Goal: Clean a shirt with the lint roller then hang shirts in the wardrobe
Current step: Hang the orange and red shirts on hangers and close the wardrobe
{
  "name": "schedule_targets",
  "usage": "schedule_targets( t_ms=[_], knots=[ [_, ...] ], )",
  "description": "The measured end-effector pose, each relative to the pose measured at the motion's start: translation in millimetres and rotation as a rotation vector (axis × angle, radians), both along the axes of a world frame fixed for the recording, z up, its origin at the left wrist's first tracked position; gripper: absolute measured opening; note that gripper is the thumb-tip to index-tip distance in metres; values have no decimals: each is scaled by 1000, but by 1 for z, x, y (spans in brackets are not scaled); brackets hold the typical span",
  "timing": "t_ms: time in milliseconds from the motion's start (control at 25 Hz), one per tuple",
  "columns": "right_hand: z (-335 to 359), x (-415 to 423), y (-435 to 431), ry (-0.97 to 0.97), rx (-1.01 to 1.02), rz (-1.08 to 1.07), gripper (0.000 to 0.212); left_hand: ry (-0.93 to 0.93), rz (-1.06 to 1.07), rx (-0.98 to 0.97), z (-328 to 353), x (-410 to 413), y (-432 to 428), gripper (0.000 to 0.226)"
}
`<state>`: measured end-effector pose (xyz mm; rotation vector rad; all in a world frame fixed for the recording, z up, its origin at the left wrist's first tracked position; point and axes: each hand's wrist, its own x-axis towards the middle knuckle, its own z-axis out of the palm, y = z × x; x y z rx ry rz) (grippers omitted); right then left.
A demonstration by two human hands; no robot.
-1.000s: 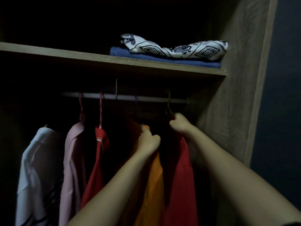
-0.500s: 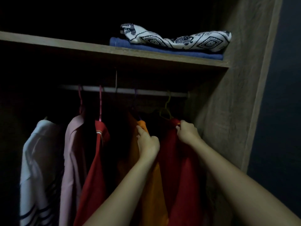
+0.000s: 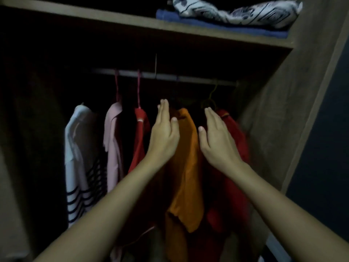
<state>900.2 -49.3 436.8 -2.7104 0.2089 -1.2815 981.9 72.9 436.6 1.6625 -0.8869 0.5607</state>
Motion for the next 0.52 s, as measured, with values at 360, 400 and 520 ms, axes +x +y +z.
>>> schedule_targets(
  t_ms=[360, 400, 520],
  knots=[
    [-152, 4, 191, 229, 1, 161, 57, -297, 57, 393, -85, 16, 207, 55],
    [-172, 3, 215, 263, 0, 180, 57, -351, 70, 464, -100, 19, 231, 55],
    [-228, 3, 282, 384, -48, 272, 58, -425, 130, 682, -140, 27, 299, 55]
  ],
)
